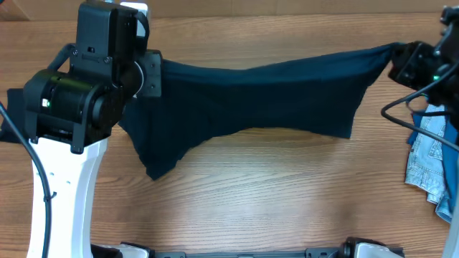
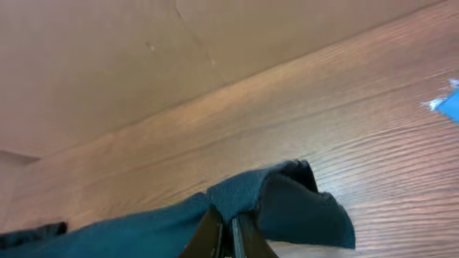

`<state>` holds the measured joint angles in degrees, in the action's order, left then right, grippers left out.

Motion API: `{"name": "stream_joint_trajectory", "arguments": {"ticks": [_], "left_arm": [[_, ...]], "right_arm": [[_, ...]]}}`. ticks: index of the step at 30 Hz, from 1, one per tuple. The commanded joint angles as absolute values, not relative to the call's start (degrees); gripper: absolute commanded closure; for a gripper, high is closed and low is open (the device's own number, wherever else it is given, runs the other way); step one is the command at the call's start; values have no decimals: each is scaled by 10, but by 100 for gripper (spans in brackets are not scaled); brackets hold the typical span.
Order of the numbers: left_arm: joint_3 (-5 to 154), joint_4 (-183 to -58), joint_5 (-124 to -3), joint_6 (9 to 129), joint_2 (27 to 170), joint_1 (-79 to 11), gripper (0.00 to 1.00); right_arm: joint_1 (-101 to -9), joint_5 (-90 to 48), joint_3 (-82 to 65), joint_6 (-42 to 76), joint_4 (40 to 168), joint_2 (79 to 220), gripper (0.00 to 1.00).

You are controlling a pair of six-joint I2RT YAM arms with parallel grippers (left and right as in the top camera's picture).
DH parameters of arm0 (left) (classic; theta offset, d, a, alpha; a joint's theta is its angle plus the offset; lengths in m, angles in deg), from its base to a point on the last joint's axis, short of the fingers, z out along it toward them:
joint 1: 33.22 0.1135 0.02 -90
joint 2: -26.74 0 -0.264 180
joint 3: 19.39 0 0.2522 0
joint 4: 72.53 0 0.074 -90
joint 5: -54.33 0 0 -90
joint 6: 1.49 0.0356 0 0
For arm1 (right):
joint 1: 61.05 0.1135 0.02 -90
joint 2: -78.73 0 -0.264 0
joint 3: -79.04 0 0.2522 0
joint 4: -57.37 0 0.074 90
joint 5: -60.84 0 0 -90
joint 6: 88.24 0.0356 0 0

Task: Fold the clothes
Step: 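Lift and stretch the shirt taut between both grippers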

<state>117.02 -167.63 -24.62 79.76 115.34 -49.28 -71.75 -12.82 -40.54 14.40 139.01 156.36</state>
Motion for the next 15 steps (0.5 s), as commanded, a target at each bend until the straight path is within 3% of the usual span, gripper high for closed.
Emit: {"name": "stream_joint_trajectory", "arguments": {"ticks": [1, 8, 12, 15], "left_arm": [[1182, -1674, -217, 808, 1139, -493, 96], [1183, -1663, -217, 824, 1135, -493, 96], [1183, -1591, -220, 847, 1100, -493, 96], [1183, -1527, -316, 899, 1082, -493, 96]], "right_arm": [[-767, -125, -447, 133, 1393, 1552, 96], [-807, -76, -447, 94, 1389, 1552, 96], [-807, -57, -447, 87, 1381, 1552, 96], [-807, -8, -447, 64, 1370, 1553, 96]]}}
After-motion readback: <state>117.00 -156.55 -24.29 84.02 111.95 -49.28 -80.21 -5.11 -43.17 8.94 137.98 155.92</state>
